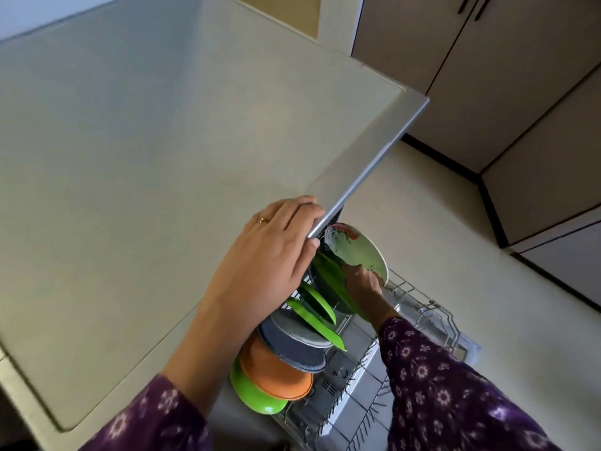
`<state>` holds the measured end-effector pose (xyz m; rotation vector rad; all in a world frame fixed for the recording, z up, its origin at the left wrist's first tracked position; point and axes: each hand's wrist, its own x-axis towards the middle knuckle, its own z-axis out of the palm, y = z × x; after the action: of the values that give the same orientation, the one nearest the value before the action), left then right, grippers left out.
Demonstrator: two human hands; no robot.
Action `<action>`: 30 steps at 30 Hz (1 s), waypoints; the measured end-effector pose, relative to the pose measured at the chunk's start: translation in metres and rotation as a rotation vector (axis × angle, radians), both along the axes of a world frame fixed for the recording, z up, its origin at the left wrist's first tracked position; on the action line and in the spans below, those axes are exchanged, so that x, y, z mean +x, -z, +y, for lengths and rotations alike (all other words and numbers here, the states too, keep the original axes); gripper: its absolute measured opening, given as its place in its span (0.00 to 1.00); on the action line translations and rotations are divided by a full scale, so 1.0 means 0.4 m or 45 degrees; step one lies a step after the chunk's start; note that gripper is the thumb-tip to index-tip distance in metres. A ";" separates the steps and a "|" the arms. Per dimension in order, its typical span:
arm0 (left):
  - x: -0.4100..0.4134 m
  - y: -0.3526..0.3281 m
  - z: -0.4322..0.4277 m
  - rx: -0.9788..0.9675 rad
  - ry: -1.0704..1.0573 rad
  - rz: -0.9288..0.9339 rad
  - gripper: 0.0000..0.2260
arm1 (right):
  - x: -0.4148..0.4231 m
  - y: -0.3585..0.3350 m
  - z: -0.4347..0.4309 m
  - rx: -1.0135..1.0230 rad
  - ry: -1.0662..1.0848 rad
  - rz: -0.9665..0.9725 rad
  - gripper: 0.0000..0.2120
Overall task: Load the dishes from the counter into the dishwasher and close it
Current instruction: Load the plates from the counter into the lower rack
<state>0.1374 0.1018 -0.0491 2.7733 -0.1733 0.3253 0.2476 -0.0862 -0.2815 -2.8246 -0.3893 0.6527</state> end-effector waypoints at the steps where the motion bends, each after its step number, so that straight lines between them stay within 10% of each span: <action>1: 0.000 0.002 0.000 -0.006 0.003 0.005 0.13 | 0.007 0.016 0.014 0.004 0.007 0.048 0.10; 30: -0.001 0.010 -0.017 0.051 -0.085 -0.001 0.13 | 0.012 0.294 0.077 0.054 0.029 0.106 0.13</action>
<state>0.1369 0.0950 -0.0530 2.8233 -0.0883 0.3435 0.2526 -0.0555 -0.3990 -2.7469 -0.3514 0.7451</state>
